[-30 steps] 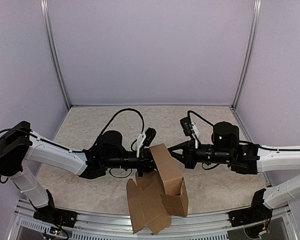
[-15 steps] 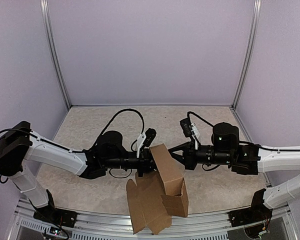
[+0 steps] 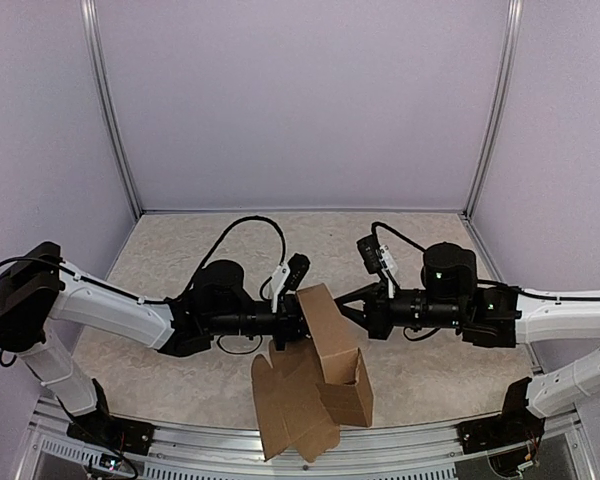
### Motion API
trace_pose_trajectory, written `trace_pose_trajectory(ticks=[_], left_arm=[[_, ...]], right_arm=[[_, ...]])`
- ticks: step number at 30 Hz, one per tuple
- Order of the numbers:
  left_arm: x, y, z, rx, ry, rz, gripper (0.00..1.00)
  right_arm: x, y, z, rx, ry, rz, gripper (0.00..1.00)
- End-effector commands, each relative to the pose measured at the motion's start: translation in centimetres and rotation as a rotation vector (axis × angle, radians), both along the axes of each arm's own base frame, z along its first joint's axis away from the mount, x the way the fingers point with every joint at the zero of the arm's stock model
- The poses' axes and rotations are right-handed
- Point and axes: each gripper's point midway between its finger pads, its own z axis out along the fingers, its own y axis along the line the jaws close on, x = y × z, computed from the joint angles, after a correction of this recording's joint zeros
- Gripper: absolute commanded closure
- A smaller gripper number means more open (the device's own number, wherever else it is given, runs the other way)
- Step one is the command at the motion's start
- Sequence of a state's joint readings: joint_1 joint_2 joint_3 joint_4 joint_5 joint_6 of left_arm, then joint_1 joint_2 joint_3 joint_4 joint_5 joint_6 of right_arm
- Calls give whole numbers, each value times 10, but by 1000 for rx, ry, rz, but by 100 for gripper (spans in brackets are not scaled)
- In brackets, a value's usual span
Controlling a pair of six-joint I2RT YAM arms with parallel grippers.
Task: Fold the paper box
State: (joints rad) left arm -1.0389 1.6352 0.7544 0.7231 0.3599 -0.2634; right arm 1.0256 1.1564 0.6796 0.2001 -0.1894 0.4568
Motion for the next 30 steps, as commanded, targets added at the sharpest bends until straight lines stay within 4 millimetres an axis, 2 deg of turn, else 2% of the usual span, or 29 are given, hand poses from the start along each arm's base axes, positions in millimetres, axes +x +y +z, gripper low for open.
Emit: trace_pose_trajectory(ticks=[1,7,13,19,26,30], left_arm=[[8,0,7,-16,-16,28,100],[7,-2,8,-21,-9,25,100],[8,-1,14,-35,-1,35,100],[20,6,10,-16,6,120,100],[36,20,-1,25,11,240,100],[45,31,-9,46,7,315,100]], right_arm=[[-22,23,6,22,16,136,100],[-28,39,-1,12,37,193,100],[-25,37,-4,-5,29,178,100],[-11,19,-11,-79,4,63,100],[14,-12,-19,-180,-42,-131,100],[32,-40,-28,-269,-57,-282,89]])
